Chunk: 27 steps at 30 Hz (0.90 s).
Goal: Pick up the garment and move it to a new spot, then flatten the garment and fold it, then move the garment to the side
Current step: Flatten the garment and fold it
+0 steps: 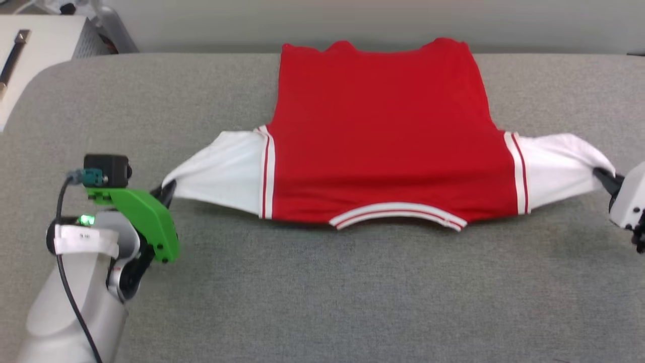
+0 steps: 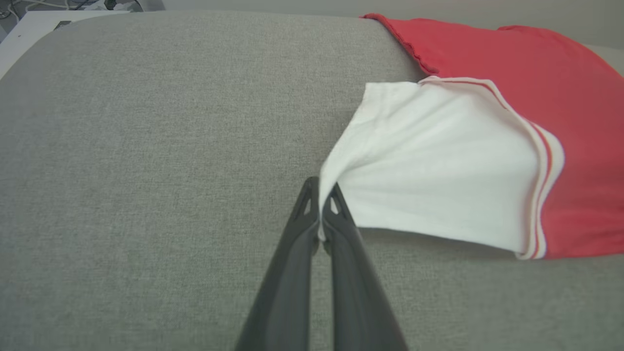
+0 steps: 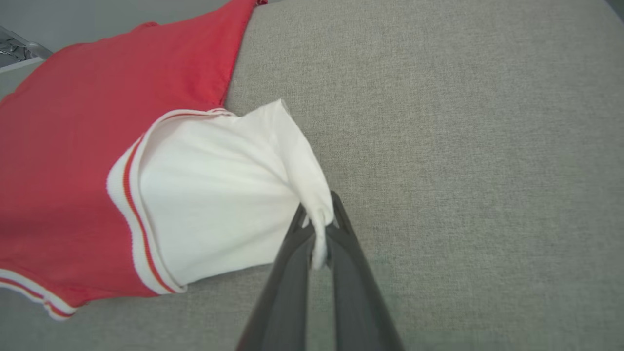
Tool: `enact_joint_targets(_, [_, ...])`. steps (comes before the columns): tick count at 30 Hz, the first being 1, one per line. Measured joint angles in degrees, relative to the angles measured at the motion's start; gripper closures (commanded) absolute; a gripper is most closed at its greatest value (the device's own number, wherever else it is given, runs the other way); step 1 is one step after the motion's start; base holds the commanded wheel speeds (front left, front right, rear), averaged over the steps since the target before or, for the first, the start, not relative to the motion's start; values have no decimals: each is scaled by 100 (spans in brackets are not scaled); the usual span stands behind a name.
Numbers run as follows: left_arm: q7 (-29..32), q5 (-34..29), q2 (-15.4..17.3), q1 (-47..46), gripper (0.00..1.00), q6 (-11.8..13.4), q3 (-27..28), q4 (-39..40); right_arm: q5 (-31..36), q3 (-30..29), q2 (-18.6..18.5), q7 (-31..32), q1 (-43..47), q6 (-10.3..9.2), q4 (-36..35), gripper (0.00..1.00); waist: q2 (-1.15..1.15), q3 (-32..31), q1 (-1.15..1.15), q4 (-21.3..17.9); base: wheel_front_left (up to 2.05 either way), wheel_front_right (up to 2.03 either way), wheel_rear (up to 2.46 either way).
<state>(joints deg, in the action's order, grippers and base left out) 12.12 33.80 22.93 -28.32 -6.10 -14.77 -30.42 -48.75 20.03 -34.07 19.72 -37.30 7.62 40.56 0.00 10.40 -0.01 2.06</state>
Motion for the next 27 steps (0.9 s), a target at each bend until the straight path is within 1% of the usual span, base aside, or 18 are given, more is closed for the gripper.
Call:
enact_joint_targets(3, [326, 103, 96, 447, 100, 85, -7, 415, -64, -107, -59, 248, 324, 1, -127, 100, 0, -162, 0, -4, 0, 0, 0])
enact_joint_targets(8, [766, 269, 272, 1212, 100, 309, 24, 1151, -235, -370, -116, 691, 925, 1, -346, 100, 0, -409, 0, -5, 0, 0, 0])
enact_joint_targets(16, [1367, 637, 512, 2297, 100, 525, 91, 2059, -297, -927, -174, 1433, 1917, 1, -842, 100, 0, -726, 0, -4, 0, 0, 0])
enact_joint_targets(22, [1747, 1067, 528, 2985, 100, 683, 156, 2727, -135, -1438, -157, 2076, 2663, 0, -1232, 100, 0, -838, 0, -6, 0, 0, 0])
enact_joint_targets(27, [1974, 1182, 517, 3294, 100, 745, 57, 3145, 154, -1963, 14, 2394, 3017, -1, -1634, 100, 0, -788, 0, -1, 0, 0, 0])
